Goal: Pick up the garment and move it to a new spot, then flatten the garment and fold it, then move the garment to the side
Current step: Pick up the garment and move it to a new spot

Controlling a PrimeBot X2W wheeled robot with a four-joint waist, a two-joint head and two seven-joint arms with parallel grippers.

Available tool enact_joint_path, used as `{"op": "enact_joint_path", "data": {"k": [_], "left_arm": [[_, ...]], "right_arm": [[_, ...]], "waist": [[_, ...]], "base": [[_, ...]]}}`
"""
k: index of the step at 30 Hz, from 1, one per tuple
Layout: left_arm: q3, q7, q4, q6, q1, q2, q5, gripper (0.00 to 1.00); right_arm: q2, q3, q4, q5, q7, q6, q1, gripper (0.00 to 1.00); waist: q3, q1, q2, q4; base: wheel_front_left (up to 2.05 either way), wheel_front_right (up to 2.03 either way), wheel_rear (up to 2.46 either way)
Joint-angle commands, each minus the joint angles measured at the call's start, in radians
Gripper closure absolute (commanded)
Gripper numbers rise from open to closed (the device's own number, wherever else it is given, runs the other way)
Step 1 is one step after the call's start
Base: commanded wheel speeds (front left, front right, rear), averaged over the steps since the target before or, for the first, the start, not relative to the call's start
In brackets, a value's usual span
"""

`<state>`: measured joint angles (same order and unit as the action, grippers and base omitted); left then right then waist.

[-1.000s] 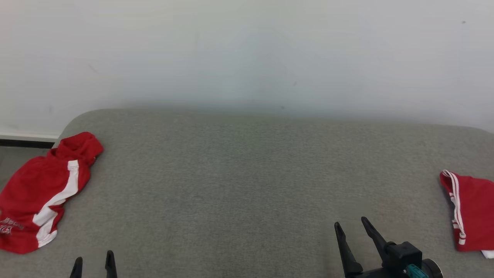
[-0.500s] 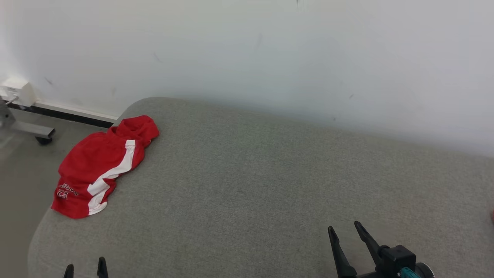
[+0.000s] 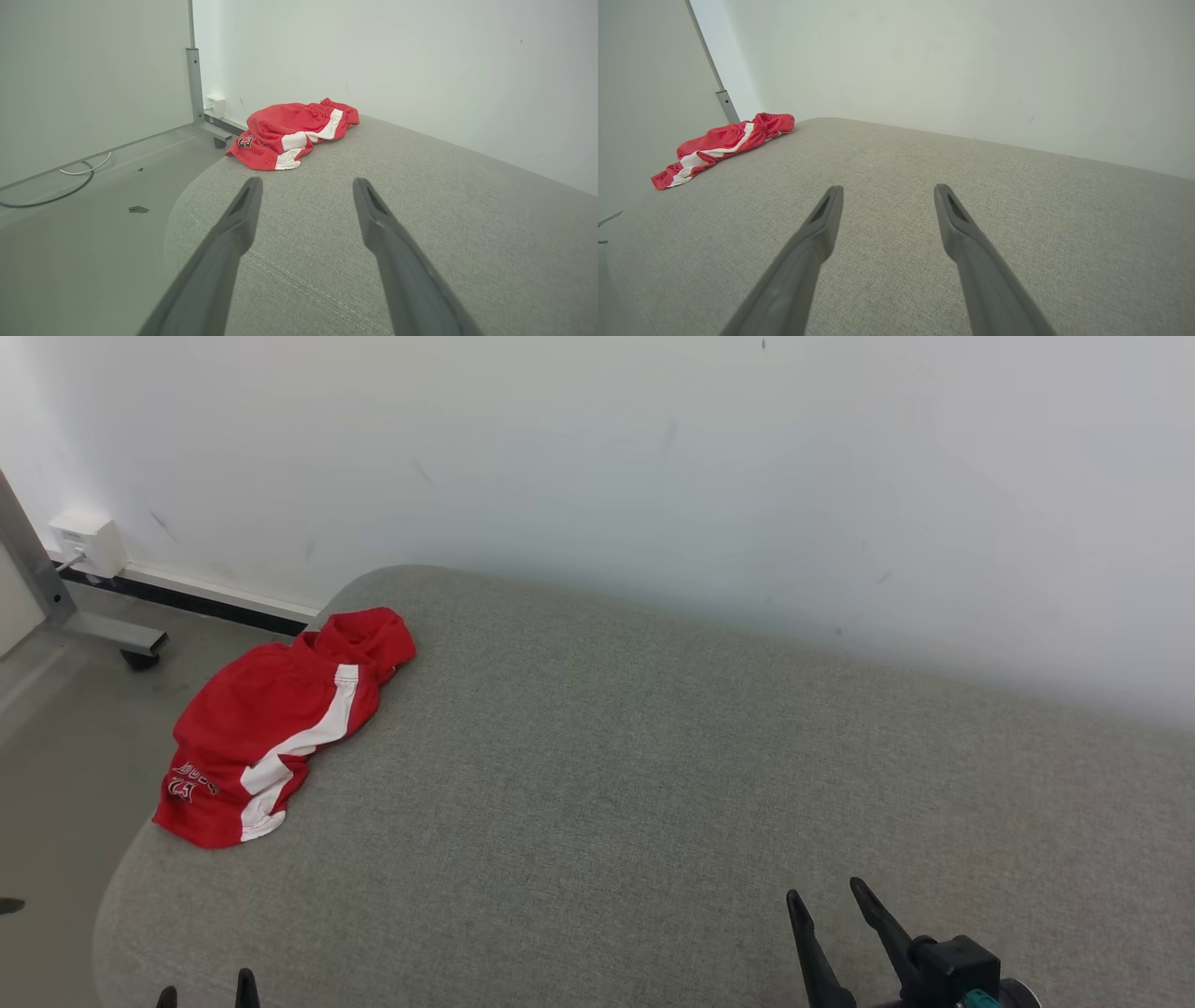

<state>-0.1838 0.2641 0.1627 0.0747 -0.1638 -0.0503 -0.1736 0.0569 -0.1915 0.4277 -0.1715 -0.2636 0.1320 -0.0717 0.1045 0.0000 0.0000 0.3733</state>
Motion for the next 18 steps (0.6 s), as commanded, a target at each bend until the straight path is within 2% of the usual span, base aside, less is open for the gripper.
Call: {"op": "enact_joint_path", "data": {"k": [1, 9, 18], "left_arm": [[0.002, 0.000, 0.004, -0.005, -0.001, 0.000, 0.009, 0.00], [0.007, -0.001, 0.092, -0.016, 0.119, -0.010, 0.014, 0.00], [-0.045, -0.067, 0.266, -0.018, 0.427, -0.058, -0.083, 0.00]], "right_arm": [[0.000, -0.003, -0.003, 0.005, -0.001, -0.003, 0.013, 0.00], [0.022, -0.002, -0.034, 0.014, 0.002, -0.003, 0.019, 0.00], [0.094, -0.073, -0.184, 0.026, 0.071, -0.003, -0.055, 0.00]], "waist": [[-0.003, 0.0000, 0.0000, -0.002], [-0.048, 0.0000, 0.0000, -0.008], [-0.238, 0.0000, 0.0000, -0.096]], "base": [[0.00, 0.00, 0.00], [0.00, 0.00, 0.00], [0.00, 0.00, 0.00]]}}
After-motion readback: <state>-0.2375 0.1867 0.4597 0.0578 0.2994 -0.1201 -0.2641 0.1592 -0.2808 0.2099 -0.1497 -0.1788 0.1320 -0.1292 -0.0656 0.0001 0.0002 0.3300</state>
